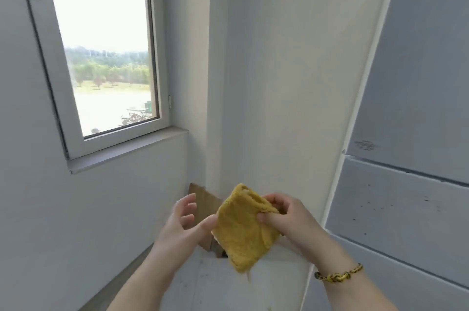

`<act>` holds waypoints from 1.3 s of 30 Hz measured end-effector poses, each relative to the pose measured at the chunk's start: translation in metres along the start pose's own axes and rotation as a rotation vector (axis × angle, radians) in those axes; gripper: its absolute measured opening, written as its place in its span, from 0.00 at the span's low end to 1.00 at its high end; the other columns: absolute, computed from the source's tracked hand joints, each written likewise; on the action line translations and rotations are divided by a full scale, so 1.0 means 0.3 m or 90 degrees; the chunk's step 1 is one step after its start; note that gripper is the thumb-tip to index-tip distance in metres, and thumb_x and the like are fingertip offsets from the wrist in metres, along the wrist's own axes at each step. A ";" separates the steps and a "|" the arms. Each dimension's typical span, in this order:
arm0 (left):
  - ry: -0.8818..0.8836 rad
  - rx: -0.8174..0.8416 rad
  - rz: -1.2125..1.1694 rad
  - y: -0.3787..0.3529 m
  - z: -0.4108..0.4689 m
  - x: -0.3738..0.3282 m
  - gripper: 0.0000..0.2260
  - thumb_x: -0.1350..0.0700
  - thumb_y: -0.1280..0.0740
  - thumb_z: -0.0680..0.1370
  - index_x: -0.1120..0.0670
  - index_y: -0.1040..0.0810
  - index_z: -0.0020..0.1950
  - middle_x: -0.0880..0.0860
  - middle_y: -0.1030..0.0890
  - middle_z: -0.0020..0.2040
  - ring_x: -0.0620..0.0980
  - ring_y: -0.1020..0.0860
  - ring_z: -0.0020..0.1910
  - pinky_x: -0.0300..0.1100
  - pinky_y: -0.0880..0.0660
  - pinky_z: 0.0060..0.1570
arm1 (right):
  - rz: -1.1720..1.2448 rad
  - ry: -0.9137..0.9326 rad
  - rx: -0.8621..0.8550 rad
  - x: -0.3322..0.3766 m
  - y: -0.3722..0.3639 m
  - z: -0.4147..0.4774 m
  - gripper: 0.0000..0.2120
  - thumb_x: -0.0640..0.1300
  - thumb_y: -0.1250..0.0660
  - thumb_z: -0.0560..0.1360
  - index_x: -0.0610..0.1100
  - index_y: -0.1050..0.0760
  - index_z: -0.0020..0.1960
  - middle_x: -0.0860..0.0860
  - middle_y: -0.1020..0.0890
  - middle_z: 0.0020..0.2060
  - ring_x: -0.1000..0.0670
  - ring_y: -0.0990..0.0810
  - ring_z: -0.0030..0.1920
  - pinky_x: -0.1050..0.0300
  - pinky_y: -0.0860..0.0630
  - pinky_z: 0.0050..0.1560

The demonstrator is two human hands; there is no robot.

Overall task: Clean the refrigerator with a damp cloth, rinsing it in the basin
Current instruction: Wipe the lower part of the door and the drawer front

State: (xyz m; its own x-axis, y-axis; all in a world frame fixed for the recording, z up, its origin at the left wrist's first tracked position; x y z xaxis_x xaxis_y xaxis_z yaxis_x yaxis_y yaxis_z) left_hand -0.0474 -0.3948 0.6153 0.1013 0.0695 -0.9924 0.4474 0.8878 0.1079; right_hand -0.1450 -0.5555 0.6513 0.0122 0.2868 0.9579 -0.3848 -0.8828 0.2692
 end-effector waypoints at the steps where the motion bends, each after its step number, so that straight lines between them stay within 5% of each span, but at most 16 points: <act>1: -0.017 0.052 -0.002 -0.119 0.017 -0.042 0.24 0.51 0.27 0.70 0.43 0.34 0.61 0.45 0.27 0.58 0.45 0.30 0.60 0.41 0.33 0.56 | -0.044 0.014 0.002 -0.001 0.079 -0.011 0.11 0.34 0.35 0.73 0.50 0.24 0.42 0.56 0.22 0.35 0.67 0.24 0.32 0.75 0.31 0.31; 5: -0.057 0.256 0.003 -0.566 0.046 -0.177 0.17 0.50 0.28 0.68 0.45 0.26 0.56 0.44 0.22 0.53 0.42 0.23 0.53 0.33 0.27 0.48 | -0.166 0.033 0.008 -0.010 0.354 -0.039 0.11 0.39 0.34 0.73 0.56 0.24 0.45 0.60 0.21 0.41 0.67 0.24 0.40 0.77 0.31 0.37; 8: -0.100 0.198 0.019 -0.712 0.073 -0.247 0.03 0.55 0.31 0.73 0.47 0.20 0.42 0.47 0.18 0.42 0.43 0.21 0.42 0.28 0.26 0.35 | -0.199 0.038 -0.075 -0.025 0.534 -0.048 0.11 0.42 0.32 0.72 0.58 0.28 0.46 0.58 0.22 0.44 0.62 0.25 0.44 0.75 0.30 0.38; 11: -0.114 0.169 0.013 -0.869 0.098 -0.275 0.04 0.55 0.31 0.73 0.51 0.19 0.38 0.49 0.18 0.34 0.46 0.22 0.36 0.30 0.27 0.30 | -0.215 0.035 -0.208 -0.059 0.716 -0.077 0.15 0.44 0.31 0.71 0.58 0.33 0.49 0.60 0.27 0.47 0.60 0.29 0.46 0.72 0.32 0.40; 15: -0.108 0.137 -0.059 -1.051 0.140 -0.321 0.08 0.55 0.33 0.74 0.51 0.20 0.35 0.50 0.20 0.31 0.47 0.23 0.32 0.30 0.28 0.26 | -0.343 0.136 -0.508 -0.065 0.924 -0.158 0.14 0.57 0.35 0.69 0.58 0.38 0.48 0.62 0.35 0.53 0.60 0.37 0.57 0.65 0.36 0.58; 17: -0.097 0.125 -0.101 -1.096 0.165 -0.335 0.08 0.56 0.33 0.74 0.52 0.20 0.35 0.52 0.19 0.31 0.49 0.23 0.33 0.37 0.25 0.32 | -0.383 0.139 -0.485 -0.077 0.906 -0.144 0.21 0.68 0.45 0.60 0.59 0.37 0.48 0.66 0.42 0.61 0.63 0.43 0.61 0.62 0.39 0.64; 19: -0.075 0.131 -0.159 -1.144 0.200 -0.350 0.08 0.57 0.33 0.74 0.54 0.20 0.36 0.54 0.19 0.33 0.51 0.22 0.35 0.42 0.25 0.35 | -0.403 0.106 -0.442 -0.110 0.891 -0.104 0.38 0.71 0.49 0.52 0.63 0.52 0.60 0.69 0.59 0.65 0.65 0.52 0.64 0.63 0.44 0.67; 22: -0.014 0.187 -0.267 -1.211 0.250 -0.359 0.09 0.58 0.35 0.75 0.59 0.20 0.37 0.56 0.20 0.33 0.52 0.22 0.33 0.41 0.26 0.31 | -0.403 0.061 -0.474 -0.114 0.918 -0.064 0.48 0.72 0.51 0.48 0.63 0.75 0.60 0.69 0.76 0.58 0.66 0.58 0.63 0.66 0.45 0.68; 24: 0.009 0.256 -0.327 -1.259 0.278 -0.379 0.11 0.57 0.36 0.75 0.61 0.20 0.38 0.58 0.19 0.33 0.53 0.22 0.33 0.42 0.25 0.31 | -0.400 0.103 -0.510 -0.098 0.934 -0.026 0.45 0.70 0.49 0.51 0.69 0.73 0.60 0.71 0.72 0.62 0.67 0.55 0.65 0.64 0.39 0.66; 26: 0.000 0.333 -0.349 -1.306 0.302 -0.413 0.14 0.55 0.39 0.77 0.62 0.19 0.40 0.60 0.19 0.37 0.53 0.21 0.35 0.43 0.24 0.35 | -0.464 0.222 -0.583 -0.060 0.960 -0.011 0.39 0.63 0.45 0.57 0.72 0.61 0.63 0.72 0.58 0.69 0.65 0.45 0.66 0.62 0.31 0.58; 31: -0.060 0.433 -0.320 -1.373 0.360 -0.510 0.19 0.53 0.44 0.79 0.56 0.17 0.37 0.53 0.15 0.36 0.45 0.17 0.36 0.36 0.22 0.36 | -0.424 0.292 -0.695 -0.039 1.105 0.013 0.31 0.55 0.48 0.59 0.72 0.48 0.61 0.82 0.55 0.63 0.70 0.45 0.63 0.75 0.37 0.52; 34: -0.140 0.365 -0.306 -1.339 0.430 -0.580 0.12 0.57 0.42 0.78 0.54 0.20 0.41 0.49 0.15 0.38 0.44 0.18 0.41 0.36 0.22 0.37 | -0.409 0.349 -0.831 0.010 1.186 -0.008 0.32 0.53 0.45 0.62 0.61 0.37 0.67 0.70 0.45 0.68 0.63 0.42 0.64 0.58 0.37 0.60; 39: -0.288 0.188 -0.188 -1.249 0.534 -0.706 0.13 0.57 0.41 0.78 0.48 0.28 0.62 0.46 0.26 0.57 0.42 0.27 0.53 0.38 0.31 0.52 | -0.540 0.468 -0.926 0.237 1.316 -0.023 0.27 0.49 0.40 0.67 0.45 0.40 0.65 0.43 0.41 0.70 0.47 0.42 0.68 0.47 0.37 0.63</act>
State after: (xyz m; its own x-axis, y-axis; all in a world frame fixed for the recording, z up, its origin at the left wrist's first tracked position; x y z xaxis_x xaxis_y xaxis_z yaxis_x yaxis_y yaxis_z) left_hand -0.0942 -0.8150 0.7946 0.2729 -0.4179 -0.8665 0.7350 0.6717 -0.0925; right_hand -0.3025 -0.8811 0.8252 0.4020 0.8698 0.2862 -0.8959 0.4381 -0.0729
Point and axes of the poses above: each hand's wrist, its own z-axis towards the middle knuckle, its own y-axis out of the back of the hand, x = y × z, the point moved 9 cm from there along z, towards the middle knuckle
